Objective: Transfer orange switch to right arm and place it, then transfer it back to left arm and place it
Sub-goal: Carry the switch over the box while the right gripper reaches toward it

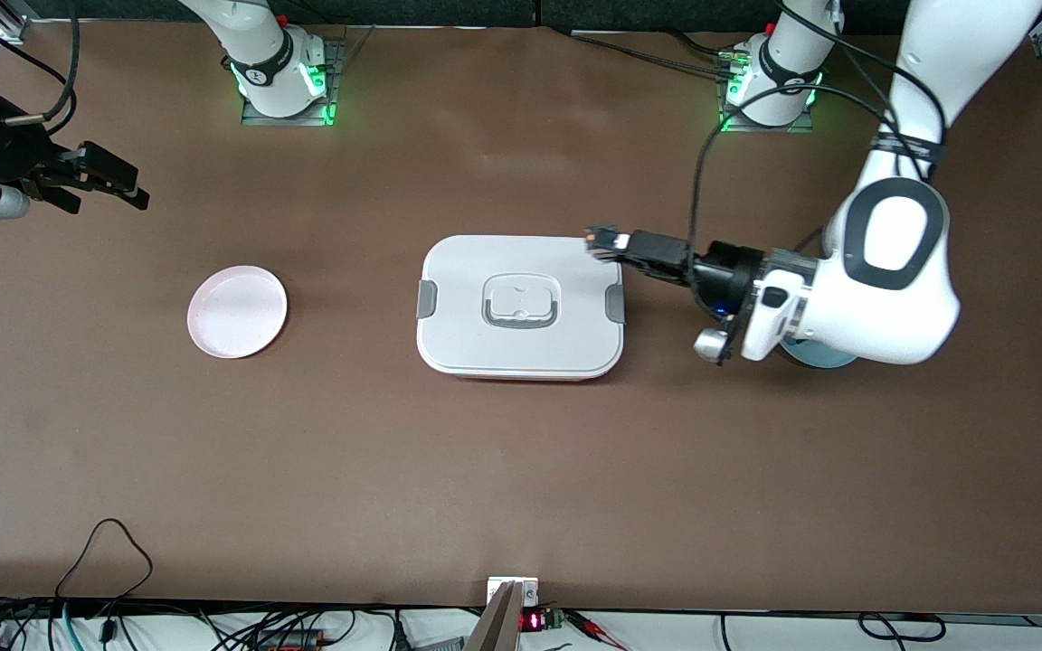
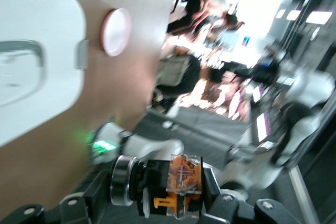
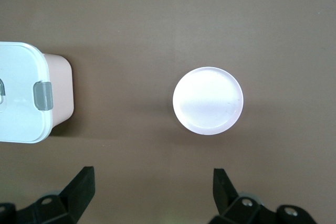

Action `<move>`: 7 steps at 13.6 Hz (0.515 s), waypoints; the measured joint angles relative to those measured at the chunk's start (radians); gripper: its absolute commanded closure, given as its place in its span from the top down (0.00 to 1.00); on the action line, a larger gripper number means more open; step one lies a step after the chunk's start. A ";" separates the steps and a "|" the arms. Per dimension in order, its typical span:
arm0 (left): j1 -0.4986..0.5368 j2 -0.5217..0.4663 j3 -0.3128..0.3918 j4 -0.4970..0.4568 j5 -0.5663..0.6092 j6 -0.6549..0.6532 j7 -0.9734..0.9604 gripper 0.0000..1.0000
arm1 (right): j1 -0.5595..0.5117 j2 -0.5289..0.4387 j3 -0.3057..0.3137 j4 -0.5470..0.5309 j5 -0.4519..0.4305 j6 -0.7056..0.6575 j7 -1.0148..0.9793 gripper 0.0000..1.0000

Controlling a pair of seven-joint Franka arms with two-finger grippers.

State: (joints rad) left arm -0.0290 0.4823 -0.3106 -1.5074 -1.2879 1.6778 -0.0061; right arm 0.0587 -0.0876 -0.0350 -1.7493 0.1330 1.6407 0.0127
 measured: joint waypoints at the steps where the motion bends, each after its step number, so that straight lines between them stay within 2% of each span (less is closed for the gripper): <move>1: -0.023 0.000 -0.001 0.000 -0.054 0.044 -0.092 0.00 | 0.003 0.001 0.003 0.000 0.005 0.003 0.000 1.00; 2: -0.046 0.001 -0.002 0.000 -0.097 0.089 -0.205 0.00 | 0.006 0.003 0.003 0.000 0.038 0.006 0.000 1.00; 5: -0.118 0.001 -0.003 0.016 -0.135 0.247 -0.527 0.00 | 0.008 0.020 0.002 0.000 0.259 0.006 0.000 1.00; 7: -0.182 0.001 -0.005 0.039 -0.138 0.368 -0.727 0.00 | 0.014 0.036 0.003 0.000 0.335 0.007 -0.001 1.00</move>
State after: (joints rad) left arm -0.2109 0.4831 -0.3157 -1.4689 -1.4262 2.0455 -0.7328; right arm 0.0732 -0.0517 -0.0316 -1.7493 0.4683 1.6479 0.0118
